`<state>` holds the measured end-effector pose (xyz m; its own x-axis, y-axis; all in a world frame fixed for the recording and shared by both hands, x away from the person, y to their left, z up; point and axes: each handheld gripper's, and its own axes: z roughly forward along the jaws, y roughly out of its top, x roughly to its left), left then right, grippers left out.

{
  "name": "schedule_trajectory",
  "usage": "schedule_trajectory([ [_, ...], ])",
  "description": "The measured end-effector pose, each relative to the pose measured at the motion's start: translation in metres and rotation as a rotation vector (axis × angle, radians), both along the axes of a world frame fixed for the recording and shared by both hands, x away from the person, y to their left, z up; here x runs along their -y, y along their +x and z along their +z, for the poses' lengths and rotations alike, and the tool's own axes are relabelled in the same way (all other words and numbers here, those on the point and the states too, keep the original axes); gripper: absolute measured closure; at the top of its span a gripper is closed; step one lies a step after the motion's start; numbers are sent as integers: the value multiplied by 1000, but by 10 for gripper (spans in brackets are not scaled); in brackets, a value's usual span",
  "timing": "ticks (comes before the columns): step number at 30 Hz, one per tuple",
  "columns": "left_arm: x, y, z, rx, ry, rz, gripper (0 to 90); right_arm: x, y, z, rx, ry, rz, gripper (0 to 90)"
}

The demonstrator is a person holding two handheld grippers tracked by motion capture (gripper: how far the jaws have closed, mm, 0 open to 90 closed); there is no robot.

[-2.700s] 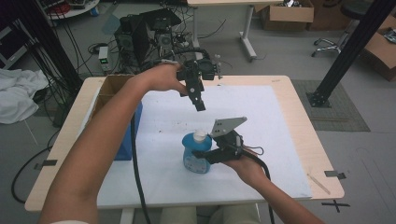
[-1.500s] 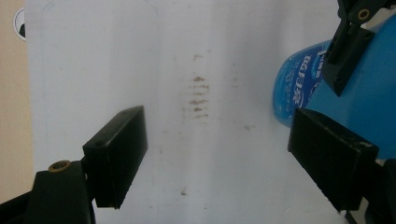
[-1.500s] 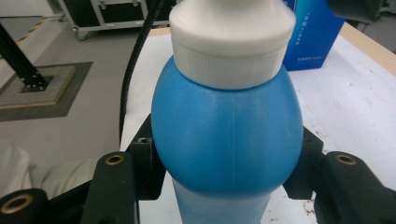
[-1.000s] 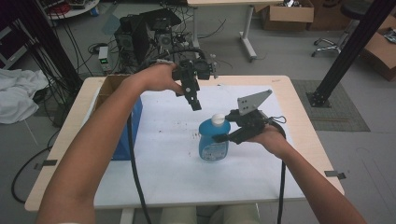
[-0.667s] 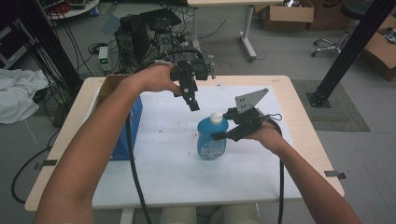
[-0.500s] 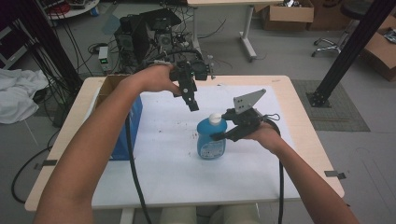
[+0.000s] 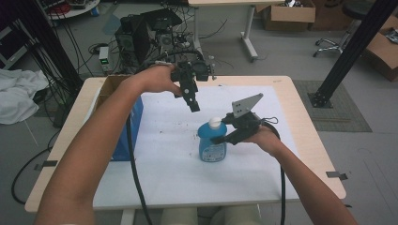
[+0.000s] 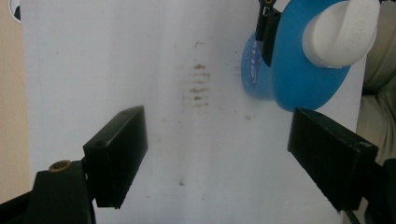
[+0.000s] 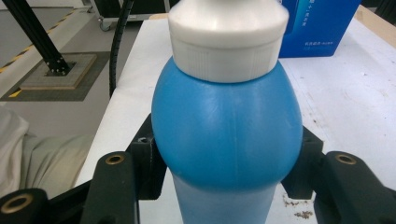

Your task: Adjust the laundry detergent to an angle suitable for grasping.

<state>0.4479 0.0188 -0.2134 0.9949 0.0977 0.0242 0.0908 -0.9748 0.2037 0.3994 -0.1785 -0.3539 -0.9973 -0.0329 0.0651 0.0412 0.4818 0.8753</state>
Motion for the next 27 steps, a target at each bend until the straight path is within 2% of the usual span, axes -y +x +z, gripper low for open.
schedule_trajectory([
  [15, 3, -2, -1, -2, -2, -2, 207, 6, -1, 1, 12, -34, 2, 424],
  [17, 3, -2, 0, -1, -6, -4, 207, 6, -2, 1, -4, -53, 5, 401],
  [19, 4, -2, 0, 1, -8, -5, 207, 7, -2, 2, -10, -50, 2, 397],
  [27, 5, -2, -2, -3, -8, -5, 207, 17, -2, 7, -31, -37, -52, 278],
])
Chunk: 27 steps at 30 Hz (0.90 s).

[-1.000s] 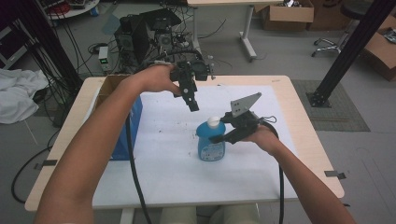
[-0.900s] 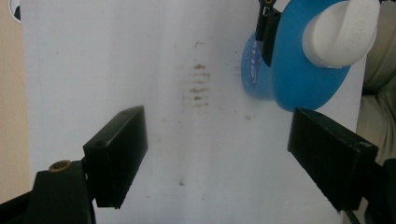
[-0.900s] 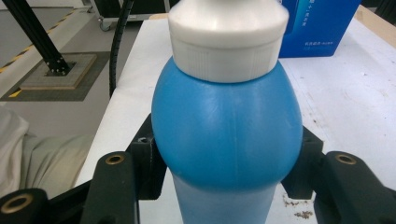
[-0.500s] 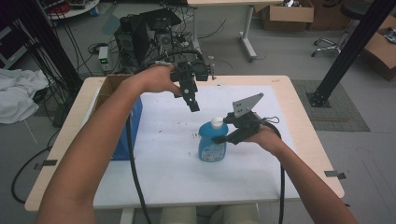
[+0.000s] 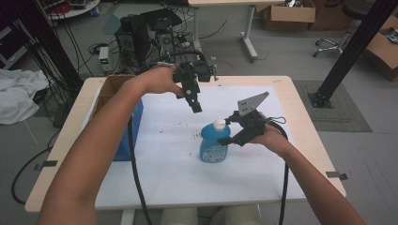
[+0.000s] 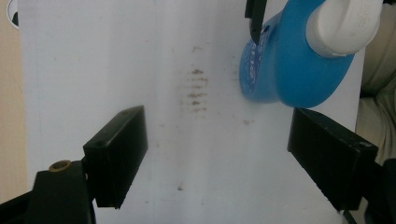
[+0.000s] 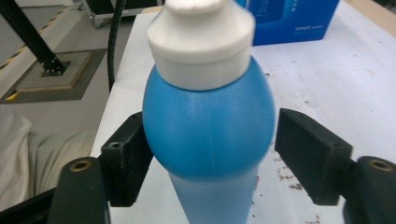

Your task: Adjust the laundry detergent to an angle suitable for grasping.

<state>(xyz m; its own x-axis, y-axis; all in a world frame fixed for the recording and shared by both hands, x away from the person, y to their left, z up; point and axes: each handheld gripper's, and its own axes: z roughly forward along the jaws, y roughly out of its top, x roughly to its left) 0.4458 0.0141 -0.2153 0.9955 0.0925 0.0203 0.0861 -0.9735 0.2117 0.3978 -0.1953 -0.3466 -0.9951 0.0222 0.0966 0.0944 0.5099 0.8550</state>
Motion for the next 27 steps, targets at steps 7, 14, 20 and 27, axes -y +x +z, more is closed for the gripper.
schedule_trajectory([
  [7, 0, 0, 1, 2, -3, 0, 207, 8, -1, 3, -4, -1, -24, 229],
  [14, -1, 1, 1, 0, -3, 3, 207, 16, -2, 9, -9, -27, -38, 199],
  [20, -2, 1, 1, 5, -8, 3, 207, 25, -3, 16, 2, -33, -54, 194],
  [27, -1, 0, 1, 5, -5, 3, 207, 36, -3, 21, 1, -41, -83, 170],
])
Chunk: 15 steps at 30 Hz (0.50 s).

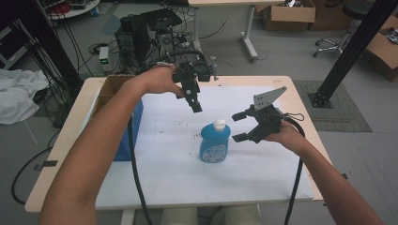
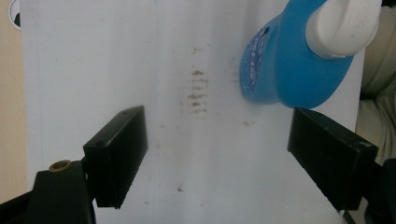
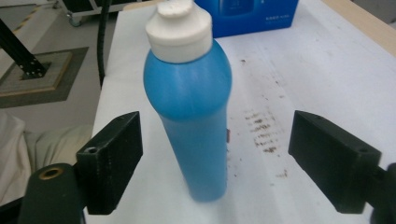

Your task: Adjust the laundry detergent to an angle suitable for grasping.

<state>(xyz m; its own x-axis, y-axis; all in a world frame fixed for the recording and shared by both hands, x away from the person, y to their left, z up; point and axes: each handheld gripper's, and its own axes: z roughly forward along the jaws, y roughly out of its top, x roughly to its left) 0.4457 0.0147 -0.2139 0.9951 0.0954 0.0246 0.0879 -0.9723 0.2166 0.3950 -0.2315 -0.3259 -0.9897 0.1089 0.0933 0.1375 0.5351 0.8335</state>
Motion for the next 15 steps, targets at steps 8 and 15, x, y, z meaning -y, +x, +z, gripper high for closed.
schedule_trajectory([
  [8, 1, 0, 0, 0, -1, 0, 207, 17, 5, 11, -3, -13, -38, 155],
  [15, -1, 1, -1, -2, 3, 6, 207, 33, 14, 22, -4, -19, -90, 153],
])
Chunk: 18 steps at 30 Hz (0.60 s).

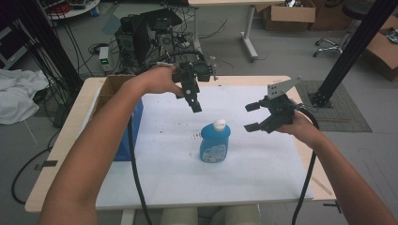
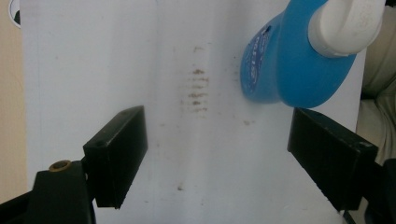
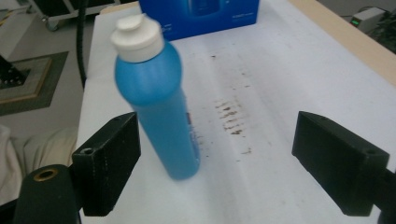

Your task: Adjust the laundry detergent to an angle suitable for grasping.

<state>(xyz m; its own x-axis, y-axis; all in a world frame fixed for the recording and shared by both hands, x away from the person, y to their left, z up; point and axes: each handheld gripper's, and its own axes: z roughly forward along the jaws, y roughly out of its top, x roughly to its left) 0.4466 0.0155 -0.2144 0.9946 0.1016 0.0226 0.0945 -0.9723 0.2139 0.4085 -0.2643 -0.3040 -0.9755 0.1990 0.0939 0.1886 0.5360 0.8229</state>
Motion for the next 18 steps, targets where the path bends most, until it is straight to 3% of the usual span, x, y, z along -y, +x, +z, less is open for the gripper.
schedule_trajectory([
  [6, 1, -1, -1, 2, 4, 0, 206, 10, 18, 11, 6, -40, -99, 155],
  [12, 0, -2, -1, 0, 6, 4, 205, 15, 39, 17, 1, -124, -202, 153],
  [18, -2, -2, -2, 0, 4, 11, 205, 17, 50, 23, -5, -169, -241, 154],
])
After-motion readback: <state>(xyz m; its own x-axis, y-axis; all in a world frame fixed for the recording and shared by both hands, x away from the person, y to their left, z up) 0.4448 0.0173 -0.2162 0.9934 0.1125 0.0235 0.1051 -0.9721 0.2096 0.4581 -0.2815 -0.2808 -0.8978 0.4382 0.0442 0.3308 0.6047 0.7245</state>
